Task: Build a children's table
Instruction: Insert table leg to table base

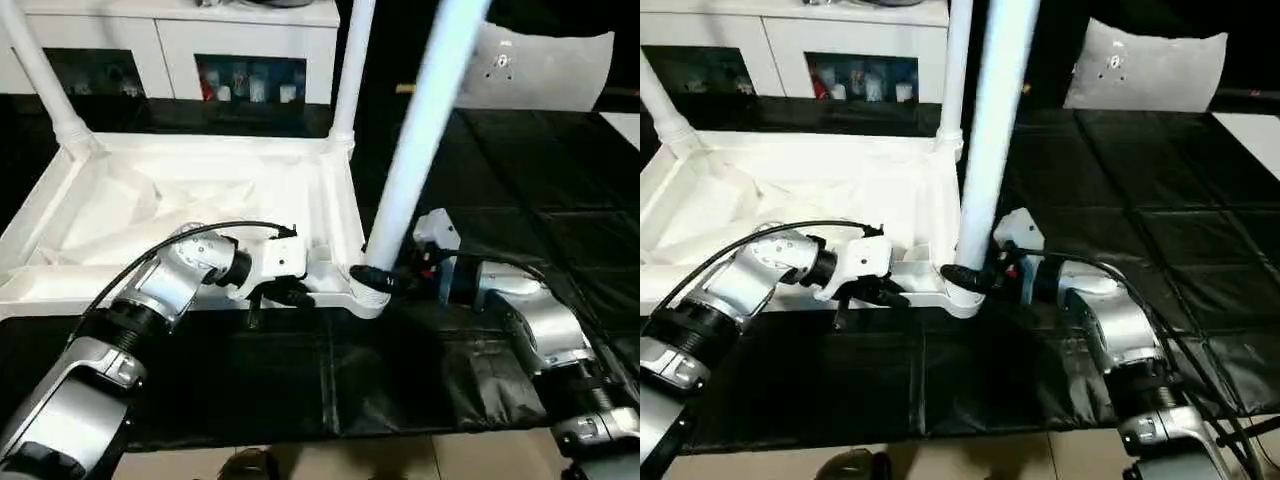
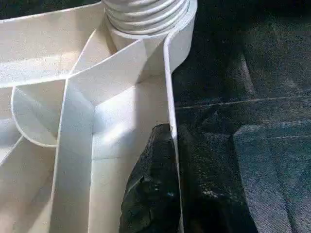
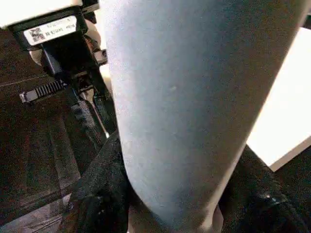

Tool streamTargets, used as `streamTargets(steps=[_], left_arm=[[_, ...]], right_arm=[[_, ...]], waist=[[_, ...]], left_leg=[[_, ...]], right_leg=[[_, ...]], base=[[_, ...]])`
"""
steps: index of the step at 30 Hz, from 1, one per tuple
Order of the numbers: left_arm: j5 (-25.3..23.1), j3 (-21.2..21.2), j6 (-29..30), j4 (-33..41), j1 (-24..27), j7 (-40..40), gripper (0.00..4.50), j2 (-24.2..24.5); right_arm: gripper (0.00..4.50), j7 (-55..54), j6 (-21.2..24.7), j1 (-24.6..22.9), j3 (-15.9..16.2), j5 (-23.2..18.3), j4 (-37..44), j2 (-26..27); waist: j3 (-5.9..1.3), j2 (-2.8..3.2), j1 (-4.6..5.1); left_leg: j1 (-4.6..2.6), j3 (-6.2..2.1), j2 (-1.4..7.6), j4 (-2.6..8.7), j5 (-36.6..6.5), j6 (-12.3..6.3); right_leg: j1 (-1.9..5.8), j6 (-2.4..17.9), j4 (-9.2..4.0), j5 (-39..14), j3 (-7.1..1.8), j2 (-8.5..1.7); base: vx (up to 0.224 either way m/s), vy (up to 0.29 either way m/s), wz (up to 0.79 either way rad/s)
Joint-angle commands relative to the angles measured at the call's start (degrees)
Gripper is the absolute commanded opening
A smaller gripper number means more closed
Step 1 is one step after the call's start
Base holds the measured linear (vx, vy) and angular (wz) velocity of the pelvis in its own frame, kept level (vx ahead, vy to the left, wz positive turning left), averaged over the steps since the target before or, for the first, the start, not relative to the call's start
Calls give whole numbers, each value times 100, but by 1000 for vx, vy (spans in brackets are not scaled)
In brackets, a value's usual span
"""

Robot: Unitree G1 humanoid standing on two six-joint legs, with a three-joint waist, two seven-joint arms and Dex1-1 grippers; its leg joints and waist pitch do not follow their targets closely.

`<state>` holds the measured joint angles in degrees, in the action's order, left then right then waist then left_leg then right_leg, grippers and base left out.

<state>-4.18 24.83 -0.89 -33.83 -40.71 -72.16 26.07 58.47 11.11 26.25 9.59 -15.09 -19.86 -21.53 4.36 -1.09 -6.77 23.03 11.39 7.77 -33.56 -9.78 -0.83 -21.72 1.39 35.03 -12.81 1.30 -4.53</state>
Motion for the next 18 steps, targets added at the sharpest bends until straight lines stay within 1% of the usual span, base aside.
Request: streamTargets(steps=[1, 3, 5, 8, 10, 12, 14, 15, 18], left_arm=[[23, -63, -41, 324, -41, -61, 0, -7], [17, -53, -24, 347, -45, -84, 0, 5], [2, -43, -20, 350, -56, -79, 0, 17], [-21, -41, -32, 327, -77, -74, 0, 27], [-27, -44, -33, 323, -84, -70, 0, 27], [-23, -55, -33, 326, -83, -54, 0, 20], [-24, -59, -27, 333, -80, -46, 0, 17], [-25, -61, -22, 338, -78, -42, 0, 16], [-34, -79, -2, 350, -67, -19, 0, 12]], right_arm=[[193, -48, 377, -236, 289, 261, 46, -123], [193, -33, 494, -245, 404, 316, 221, -192], [193, -2, 623, -301, 506, 327, 400, -278], [193, 63, 678, -344, 521, 353, 494, -298], [193, 14, 680, -385, 452, 324, 504, -255], [193, -173, 614, -457, 225, 175, 386, -97], [193, -271, 613, -488, 125, 86, 340, -31], [193, -326, 610, -501, 78, 49, 318, -2], [193, -519, 598, -597, -348, -304, 90, 237]], waist=[[-348, 124, 20], [-325, 121, 39], [-318, 119, 31], [-312, 125, 32], [-314, 133, 32], [-314, 138, 31], [-306, 133, 40], [-299, 135, 44], [-288, 145, 57]], left_leg=[[-272, -266, 607, 521, -1523, 71], [-281, -271, 607, 553, -1740, 187], [-288, -270, 607, 554, -1829, 245], [-285, -271, 608, 553, -1818, 280], [-284, -270, 609, 550, -1770, 277], [-285, -266, 609, 546, -1728, 265], [-273, -268, 607, 550, -1749, 252], [-281, -271, 608, 559, -1850, 279], [-295, -285, 618, 576, -2089, 378]], right_leg=[[77, 1349, -326, 11, -190, -496], [75, 1282, -339, -200, -193, -477], [69, 1239, -360, -377, -209, -504], [63, 1201, -372, -442, -222, -516], [65, 1205, -368, -395, -222, -517], [60, 1222, -363, -303, -223, -516], [65, 1242, -373, -343, -227, -526], [55, 1224, -386, -517, -225, -523], [36, 1180, -422, -883, -240, -546]], base=[[0, 0, 0], [0, 0, 0], [0, 0, 0], [0, 0, 0], [0, 0, 0], [0, 0, 0], [0, 0, 0], [0, 0, 0], [0, 0, 0]])
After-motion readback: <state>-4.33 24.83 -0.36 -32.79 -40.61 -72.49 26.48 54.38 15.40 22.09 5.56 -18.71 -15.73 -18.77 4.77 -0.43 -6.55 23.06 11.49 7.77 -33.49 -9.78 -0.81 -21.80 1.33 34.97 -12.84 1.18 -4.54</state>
